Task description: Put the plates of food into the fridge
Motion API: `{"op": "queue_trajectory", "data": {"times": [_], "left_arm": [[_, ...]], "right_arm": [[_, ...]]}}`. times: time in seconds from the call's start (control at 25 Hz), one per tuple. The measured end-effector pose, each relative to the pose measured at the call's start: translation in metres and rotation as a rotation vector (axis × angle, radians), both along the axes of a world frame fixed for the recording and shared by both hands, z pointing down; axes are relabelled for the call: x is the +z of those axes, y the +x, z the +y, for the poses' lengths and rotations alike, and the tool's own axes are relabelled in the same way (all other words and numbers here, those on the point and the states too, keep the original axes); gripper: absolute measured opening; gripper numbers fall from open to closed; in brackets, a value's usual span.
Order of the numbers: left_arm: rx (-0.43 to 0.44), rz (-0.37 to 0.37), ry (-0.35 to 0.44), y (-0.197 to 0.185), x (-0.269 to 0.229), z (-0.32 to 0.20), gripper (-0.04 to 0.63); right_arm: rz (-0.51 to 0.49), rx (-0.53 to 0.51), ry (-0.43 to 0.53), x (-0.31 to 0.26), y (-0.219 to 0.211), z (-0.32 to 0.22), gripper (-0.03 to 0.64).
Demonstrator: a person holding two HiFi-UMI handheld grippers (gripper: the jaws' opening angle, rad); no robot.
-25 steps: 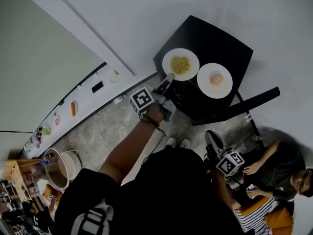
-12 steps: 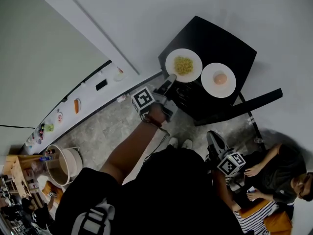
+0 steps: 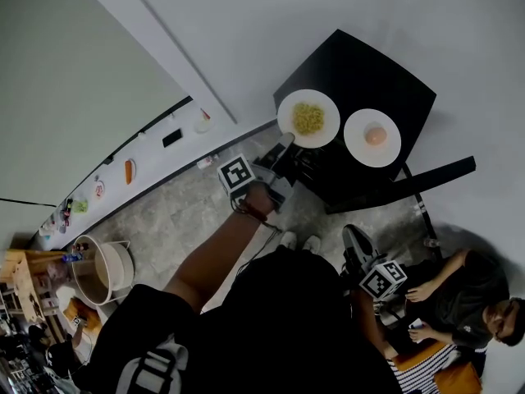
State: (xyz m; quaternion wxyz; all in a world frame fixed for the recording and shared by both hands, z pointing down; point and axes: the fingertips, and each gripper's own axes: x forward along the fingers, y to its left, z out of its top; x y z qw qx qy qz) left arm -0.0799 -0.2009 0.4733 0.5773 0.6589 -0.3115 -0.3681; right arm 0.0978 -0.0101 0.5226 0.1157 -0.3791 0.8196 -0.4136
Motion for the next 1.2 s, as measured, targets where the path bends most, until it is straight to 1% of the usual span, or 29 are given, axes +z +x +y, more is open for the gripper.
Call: {"op": "queue_trajectory", "data": {"times": [0.32, 0.64, 1.0, 1.2], "left_arm": [[-0.023, 0.061, -0.014, -0.021, 0.008, 0.025, 0.038], [-0.027, 0.058, 0.001, -0.035, 0.01, 0.051, 0.037], [-0.047, 0.069, -0.012, -0.04, 0.03, 0.053, 0.037], [-0.034, 0.068, -0.016, -0.043, 0.039, 0.067, 0.037]], "right_arm": [[-0.002, -0.028, -0.019, 0.005, -0.012, 0.006, 0.028], [-0.005, -0.049, -0.024, 0.003, -0.019, 0.013, 0.028], [-0.016, -0.059, -0.048, 0.011, -0.018, -0.005, 0.028], [-0.02, -0.058, -0.039, 0.009, -0.023, 0.0, 0.028]]}}
